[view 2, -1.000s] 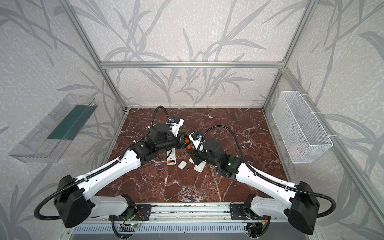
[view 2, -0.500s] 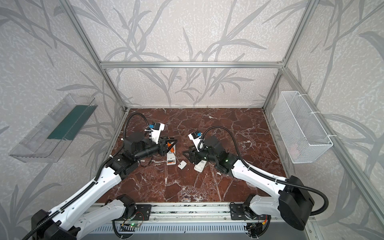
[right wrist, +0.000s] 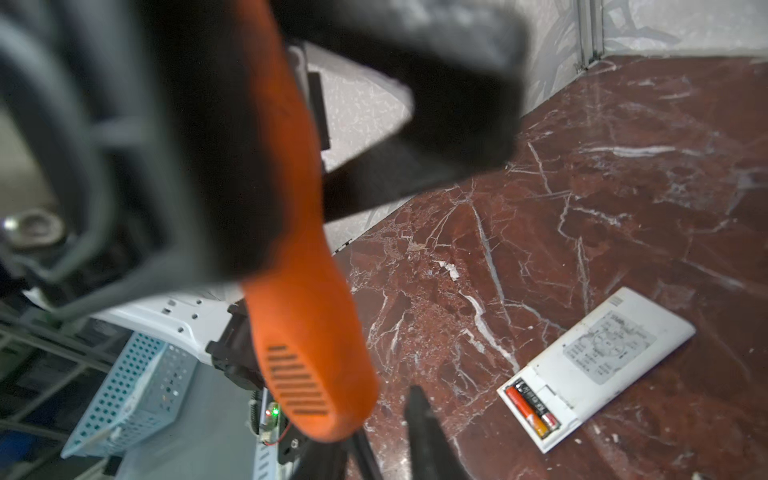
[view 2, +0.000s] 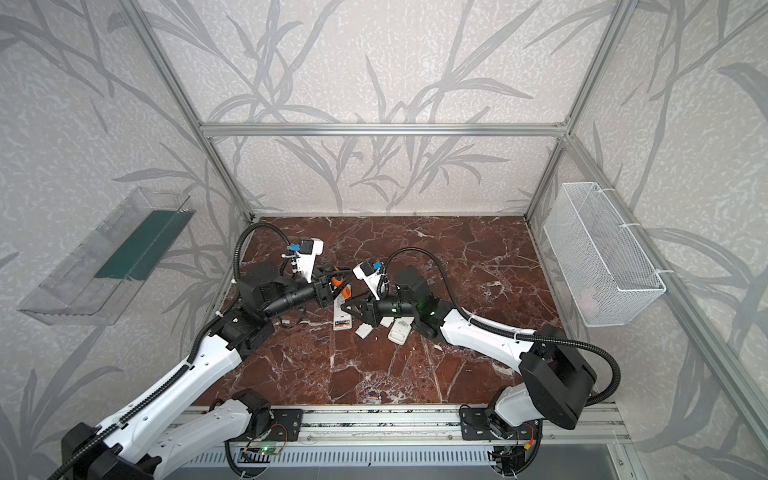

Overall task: Unload the batteries from the remote control
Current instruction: 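Lift the screwdriver with the right gripper and bring its tip to the remote's battery compartment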

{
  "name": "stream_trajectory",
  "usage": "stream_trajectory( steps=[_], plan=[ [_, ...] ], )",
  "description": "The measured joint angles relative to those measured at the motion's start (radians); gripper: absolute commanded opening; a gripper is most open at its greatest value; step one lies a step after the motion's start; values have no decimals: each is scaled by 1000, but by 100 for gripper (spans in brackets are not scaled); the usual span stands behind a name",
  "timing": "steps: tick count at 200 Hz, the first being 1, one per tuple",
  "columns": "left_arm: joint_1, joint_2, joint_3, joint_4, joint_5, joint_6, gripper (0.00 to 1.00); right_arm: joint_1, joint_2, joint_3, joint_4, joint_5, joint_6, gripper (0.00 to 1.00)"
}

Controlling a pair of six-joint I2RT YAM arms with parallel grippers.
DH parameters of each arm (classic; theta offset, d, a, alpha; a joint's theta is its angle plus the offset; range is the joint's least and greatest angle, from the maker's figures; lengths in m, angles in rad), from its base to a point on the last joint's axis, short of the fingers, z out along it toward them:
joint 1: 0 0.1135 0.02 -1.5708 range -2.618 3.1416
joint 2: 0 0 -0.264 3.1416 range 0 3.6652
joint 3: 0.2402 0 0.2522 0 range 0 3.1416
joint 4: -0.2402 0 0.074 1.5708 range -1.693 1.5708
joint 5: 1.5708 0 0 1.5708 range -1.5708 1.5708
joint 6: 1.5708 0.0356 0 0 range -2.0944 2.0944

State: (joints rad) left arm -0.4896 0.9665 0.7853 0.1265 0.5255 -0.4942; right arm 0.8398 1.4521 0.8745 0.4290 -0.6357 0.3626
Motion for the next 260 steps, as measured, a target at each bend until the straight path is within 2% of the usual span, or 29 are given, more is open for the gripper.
stream_trajectory(
  steps=[21, 36, 54, 87, 145, 156, 170, 183, 190, 198, 212, 222, 234, 260],
  plan=[
    [1, 10, 19, -27, -24, -29, 46, 27, -8, 5, -18, 85, -22, 0],
    [2, 10, 42, -66, -58, -56, 59, 31, -27, 10, -72, 171, -64, 0],
    [1, 10, 85, -131, -94, -94, 65, 36, -45, 31, -156, 264, -123, 0],
    [8, 10, 134, -239, -113, -163, 67, 45, -60, 95, -294, 372, -248, 0],
    [20, 68, 134, -269, -27, -259, 55, 56, -66, 158, -446, 426, -421, 0],
    [20, 85, 134, -264, -1, -269, 50, 56, -66, 163, -466, 426, -439, 0],
    [21, 102, 134, -256, 29, -280, 28, 56, -66, 167, -490, 426, -455, 0],
    [20, 111, 135, -252, 47, -267, 1, 57, -66, 170, -518, 426, -463, 0],
    [22, 114, 135, -254, 53, -261, 0, 56, -66, 173, -528, 427, -461, 0],
    [24, 116, 135, -253, 63, -258, 0, 56, -65, 176, -531, 428, -463, 9],
    [24, 112, 135, -263, 64, -249, 0, 56, -65, 176, -536, 429, -464, 36],
    [24, 100, 135, -292, 49, -225, 0, 56, -65, 177, -531, 437, -460, 47],
    [24, 70, 126, -328, 8, -185, 0, 54, -65, 177, -526, 443, -443, 52],
    [24, -60, 50, -369, -143, -71, 0, 24, -65, 158, -488, 426, -343, 52]
  ],
)
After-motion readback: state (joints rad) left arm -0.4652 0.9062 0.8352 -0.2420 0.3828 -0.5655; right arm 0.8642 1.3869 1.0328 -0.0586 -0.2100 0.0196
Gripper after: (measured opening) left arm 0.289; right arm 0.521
